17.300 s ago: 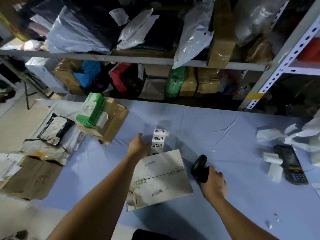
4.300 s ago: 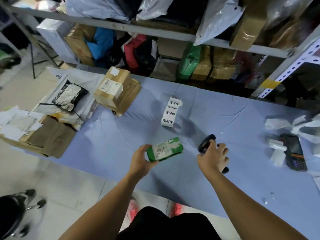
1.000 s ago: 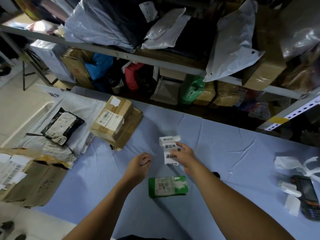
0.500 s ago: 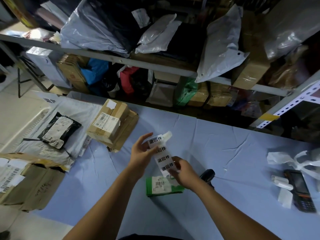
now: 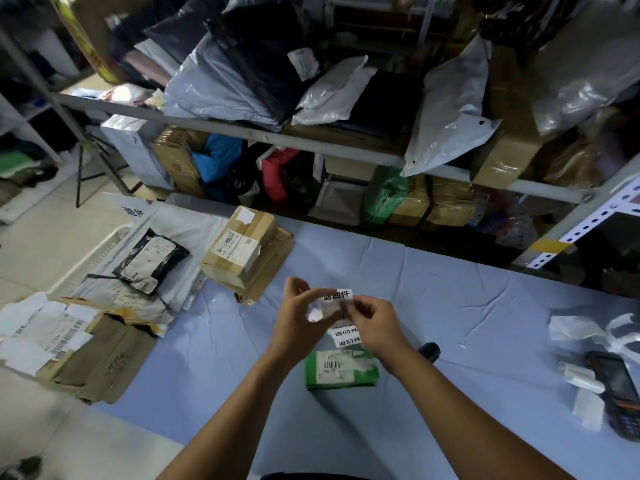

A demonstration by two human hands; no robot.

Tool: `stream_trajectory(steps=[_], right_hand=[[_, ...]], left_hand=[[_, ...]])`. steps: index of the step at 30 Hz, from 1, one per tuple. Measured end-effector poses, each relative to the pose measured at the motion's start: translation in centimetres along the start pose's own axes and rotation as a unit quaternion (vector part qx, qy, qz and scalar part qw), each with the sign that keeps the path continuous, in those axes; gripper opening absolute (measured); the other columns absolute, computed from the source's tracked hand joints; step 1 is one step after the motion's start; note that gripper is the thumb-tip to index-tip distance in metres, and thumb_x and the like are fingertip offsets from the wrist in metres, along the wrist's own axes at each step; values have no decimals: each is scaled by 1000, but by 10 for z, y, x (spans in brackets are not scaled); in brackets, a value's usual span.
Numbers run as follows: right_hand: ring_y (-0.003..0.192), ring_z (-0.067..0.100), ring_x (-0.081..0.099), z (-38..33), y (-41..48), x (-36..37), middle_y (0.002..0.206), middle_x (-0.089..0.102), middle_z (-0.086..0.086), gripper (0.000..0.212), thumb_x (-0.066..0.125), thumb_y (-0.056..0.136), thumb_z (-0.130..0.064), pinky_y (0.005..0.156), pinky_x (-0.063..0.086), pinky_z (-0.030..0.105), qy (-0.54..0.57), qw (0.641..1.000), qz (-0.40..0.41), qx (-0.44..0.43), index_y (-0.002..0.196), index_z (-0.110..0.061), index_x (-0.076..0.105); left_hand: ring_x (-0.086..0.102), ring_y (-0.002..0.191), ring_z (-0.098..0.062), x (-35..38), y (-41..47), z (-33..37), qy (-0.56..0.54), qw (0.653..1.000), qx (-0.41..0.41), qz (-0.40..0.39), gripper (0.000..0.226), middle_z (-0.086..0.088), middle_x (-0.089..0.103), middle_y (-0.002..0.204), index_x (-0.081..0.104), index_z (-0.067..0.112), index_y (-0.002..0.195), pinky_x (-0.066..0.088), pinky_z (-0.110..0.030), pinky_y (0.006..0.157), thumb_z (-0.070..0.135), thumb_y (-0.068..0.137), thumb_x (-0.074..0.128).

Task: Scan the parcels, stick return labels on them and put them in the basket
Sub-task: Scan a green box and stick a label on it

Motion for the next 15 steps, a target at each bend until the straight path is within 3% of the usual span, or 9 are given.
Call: stream_trajectory(steps=[4,9,11,15], right_hand=[[77,14,69,-4,-11,1,86,75,8,20,59,99,-25,69,55,24,23,998,-56,14,99,-12,74],[82,20,71,-5,-21,0,94,76,10,21,59,99,-26,72,57,29,35,993,-107,35,105,-14,75],[83,23,71,-4,-21,-1,93,76,10,20,59,99,-23,74,56,33,18,994,-101,34,105,-14,76],[81,18,73,-4,-19,-3,89,77,3,19,57,101,-18,70,57,26,-39,996,-82,17,103,-17,76]], left_hand=[[53,91,-19,0,-9,11,90,991,96,-4,22,1,57,104,78,23,104,44,-28,72,31,83,74],[60,90,-17,-2,-14,16,199,965,167,-19,15,7,68,96,77,21,100,42,-32,70,28,88,71],[61,88,-17,-1,-16,19,205,964,169,-25,13,6,69,94,76,19,98,43,-32,69,26,89,70],[61,89,-17,-3,-16,24,153,983,96,-31,11,5,71,93,77,16,97,47,-39,74,22,90,70]])
Point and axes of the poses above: each hand's wrist, its own y-axis towards the middle knuckle, its own x-axis out of the palm, z = x × y, the point moved 4 cm from there along y, towards the middle knuckle
